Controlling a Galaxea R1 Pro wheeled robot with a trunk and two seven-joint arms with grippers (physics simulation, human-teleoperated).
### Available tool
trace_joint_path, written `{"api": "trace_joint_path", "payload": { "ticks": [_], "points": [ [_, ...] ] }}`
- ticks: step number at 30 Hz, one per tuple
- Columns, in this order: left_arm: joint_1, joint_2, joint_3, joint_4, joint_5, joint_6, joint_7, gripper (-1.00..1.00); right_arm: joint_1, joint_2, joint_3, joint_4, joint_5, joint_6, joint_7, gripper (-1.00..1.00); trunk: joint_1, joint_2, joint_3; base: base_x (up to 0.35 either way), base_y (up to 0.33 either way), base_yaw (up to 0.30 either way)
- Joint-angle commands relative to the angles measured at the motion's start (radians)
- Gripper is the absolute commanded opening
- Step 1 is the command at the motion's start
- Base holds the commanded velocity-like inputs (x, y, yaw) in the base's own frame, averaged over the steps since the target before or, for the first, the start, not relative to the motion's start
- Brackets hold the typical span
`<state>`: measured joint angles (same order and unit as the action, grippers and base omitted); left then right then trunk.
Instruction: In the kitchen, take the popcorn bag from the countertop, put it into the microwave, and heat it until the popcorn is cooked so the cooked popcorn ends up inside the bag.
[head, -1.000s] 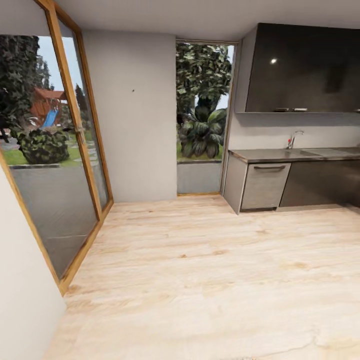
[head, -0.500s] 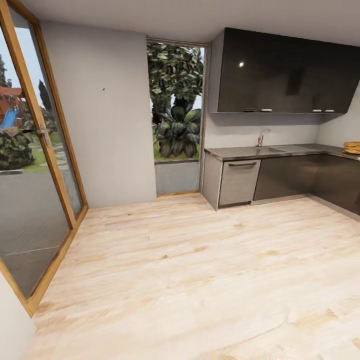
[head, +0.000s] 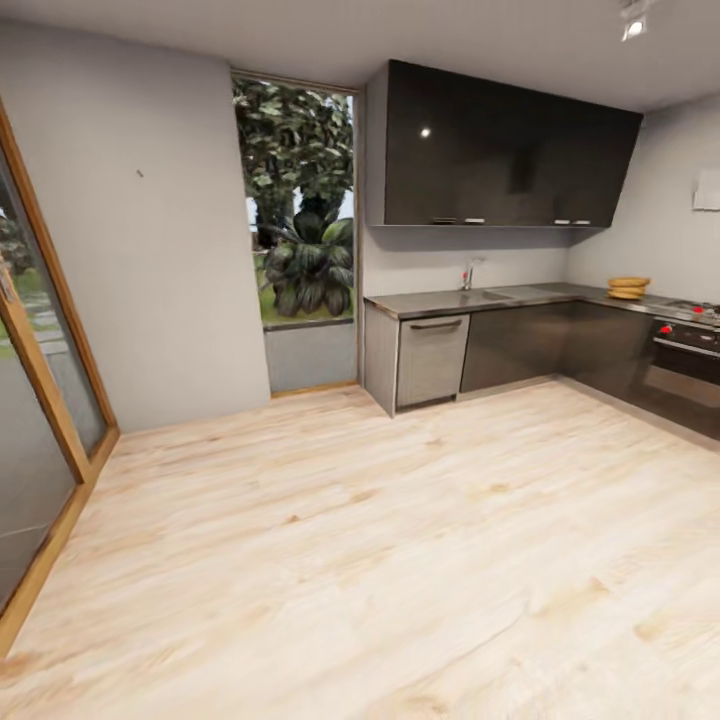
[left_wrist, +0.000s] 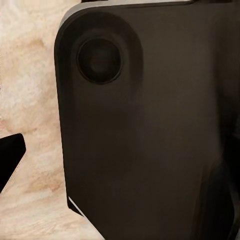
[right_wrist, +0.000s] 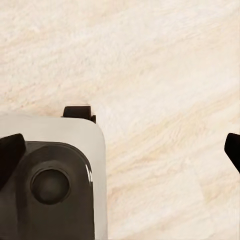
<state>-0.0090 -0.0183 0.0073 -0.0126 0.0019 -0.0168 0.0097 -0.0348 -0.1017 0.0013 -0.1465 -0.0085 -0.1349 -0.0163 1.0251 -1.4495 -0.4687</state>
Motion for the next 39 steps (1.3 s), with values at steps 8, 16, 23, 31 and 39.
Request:
{"api": "trace_joint_path", "payload": {
  "ticks": [8, 16, 23, 31, 39],
  "points": [
    [-0.043, 0.017, -0.008, -0.039, 0.004, -0.105, -0.002, 1.00, -0.020, 0.000, -0.002, -0.018, -0.001, -0.003, -0.002, 1.00, 0.000, -0.001, -0.001, 0.000, 0.000, -0.289],
    [-0.201, 0.012, -0.014, -0.144, 0.005, -0.147, -0.001, 1.00, -0.256, -0.001, -0.001, -0.073, 0.001, 0.001, -0.002, 1.00, 0.000, -0.001, -0.001, 0.000, 0.000, -0.286],
    [-0.312, 0.006, -0.017, -0.339, 0.001, -0.154, 0.000, 1.00, -0.482, 0.000, 0.008, -0.074, 0.006, 0.042, -0.002, 1.00, 0.000, -0.001, -0.005, 0.117, 0.000, -0.266],
    [-0.347, 0.000, -0.014, -0.337, 0.009, -0.162, 0.002, 1.00, -0.473, 0.000, 0.013, -0.074, 0.011, 0.034, -0.003, 1.00, 0.000, -0.001, -0.011, 0.336, 0.000, -0.260],
    [-0.344, 0.000, -0.015, -0.336, 0.009, -0.162, 0.003, 1.00, -0.473, -0.001, 0.009, -0.074, 0.004, 0.032, -0.004, 1.00, 0.000, -0.001, -0.016, 0.343, 0.000, -0.260]
  ]
}}
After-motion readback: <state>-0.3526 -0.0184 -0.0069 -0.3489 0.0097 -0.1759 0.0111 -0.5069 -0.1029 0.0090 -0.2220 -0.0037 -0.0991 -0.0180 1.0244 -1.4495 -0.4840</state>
